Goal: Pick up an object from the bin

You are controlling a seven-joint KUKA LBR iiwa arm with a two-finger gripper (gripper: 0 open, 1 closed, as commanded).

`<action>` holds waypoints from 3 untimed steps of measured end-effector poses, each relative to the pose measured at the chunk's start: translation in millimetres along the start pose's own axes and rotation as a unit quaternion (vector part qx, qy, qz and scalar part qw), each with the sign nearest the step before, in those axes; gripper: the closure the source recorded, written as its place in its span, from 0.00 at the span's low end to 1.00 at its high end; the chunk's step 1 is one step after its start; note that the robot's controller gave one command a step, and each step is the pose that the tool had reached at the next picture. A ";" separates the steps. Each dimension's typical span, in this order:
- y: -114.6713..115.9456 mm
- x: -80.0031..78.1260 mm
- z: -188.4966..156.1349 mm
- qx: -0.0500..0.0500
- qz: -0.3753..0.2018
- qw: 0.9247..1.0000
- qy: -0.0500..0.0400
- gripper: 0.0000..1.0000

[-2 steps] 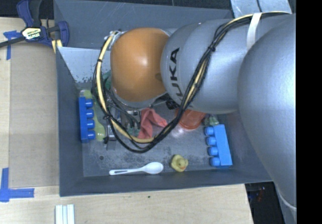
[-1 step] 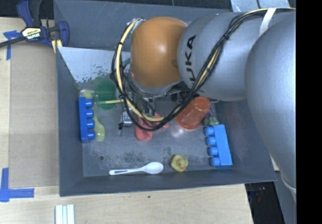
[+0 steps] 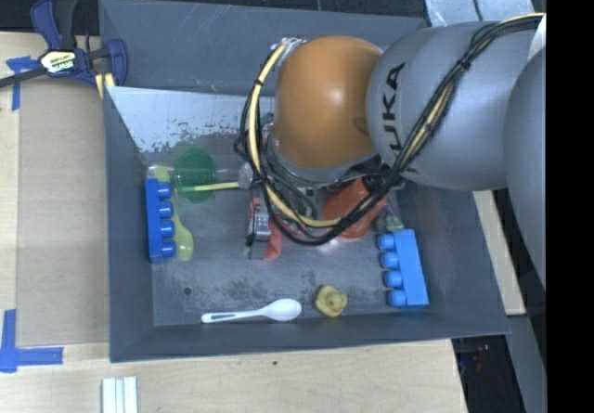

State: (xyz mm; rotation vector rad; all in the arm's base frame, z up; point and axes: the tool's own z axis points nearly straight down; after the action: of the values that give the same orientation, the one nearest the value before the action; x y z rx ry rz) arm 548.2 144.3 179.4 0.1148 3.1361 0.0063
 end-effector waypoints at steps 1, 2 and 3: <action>-50.7 -21.6 11.1 0.002 -0.028 1.000 -0.002 0.00; -64.2 -24.1 -16.1 -0.001 -0.049 0.999 -0.002 0.00; -75.9 -36.3 21.5 0.000 -0.065 0.998 -0.007 0.00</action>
Offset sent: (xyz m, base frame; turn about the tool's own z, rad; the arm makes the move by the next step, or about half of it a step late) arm 0.0189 -0.0686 0.0194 -0.1025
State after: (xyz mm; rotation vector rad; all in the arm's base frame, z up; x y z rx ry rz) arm 578.9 66.1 157.6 -0.0891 3.1226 0.0059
